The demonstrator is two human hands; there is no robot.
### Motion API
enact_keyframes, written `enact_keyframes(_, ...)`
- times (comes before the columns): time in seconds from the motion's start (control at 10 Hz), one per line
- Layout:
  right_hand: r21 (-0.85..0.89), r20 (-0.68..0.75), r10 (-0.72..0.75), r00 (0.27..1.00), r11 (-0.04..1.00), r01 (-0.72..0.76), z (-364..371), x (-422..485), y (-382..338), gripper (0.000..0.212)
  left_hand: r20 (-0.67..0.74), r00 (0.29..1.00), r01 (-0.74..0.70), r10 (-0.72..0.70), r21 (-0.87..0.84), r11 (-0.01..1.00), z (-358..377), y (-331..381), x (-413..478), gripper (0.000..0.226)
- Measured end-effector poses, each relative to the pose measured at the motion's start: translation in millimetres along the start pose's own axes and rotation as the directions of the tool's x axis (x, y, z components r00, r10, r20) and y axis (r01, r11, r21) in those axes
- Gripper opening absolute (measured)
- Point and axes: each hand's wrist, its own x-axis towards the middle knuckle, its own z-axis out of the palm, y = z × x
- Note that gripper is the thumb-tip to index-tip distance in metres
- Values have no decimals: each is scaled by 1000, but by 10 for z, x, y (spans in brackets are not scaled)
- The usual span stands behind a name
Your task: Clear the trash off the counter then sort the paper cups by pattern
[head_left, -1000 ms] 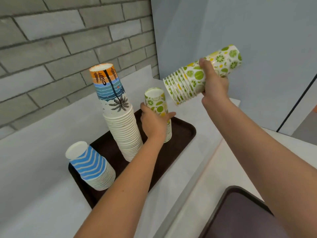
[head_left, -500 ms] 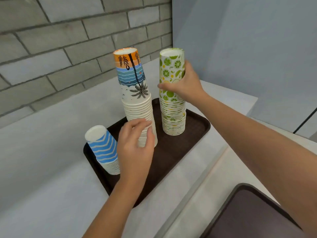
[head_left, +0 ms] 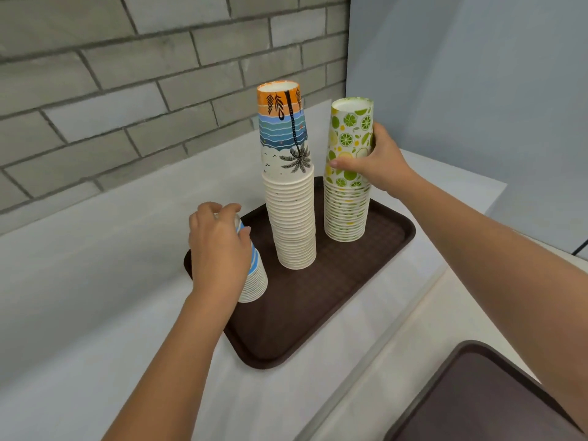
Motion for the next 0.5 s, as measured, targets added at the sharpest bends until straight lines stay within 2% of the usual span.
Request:
enact_keyframes(0.3,86,-13,-38,999,996,39,29,-74,44,76,-14,1000,-14,13,-52,999,33,19,11,41)
enact_keyframes(0.4,74,-33,-47,998,996,50,16,-131,57,84,-56,997,-50,49,-24,998,-3,-3,-20,41)
enact_keyframes(0.5,164,-284,-31,958,983,80,51,-243,107,80,-128,989,-82,77,-37,996,-47,-43,-41,37)
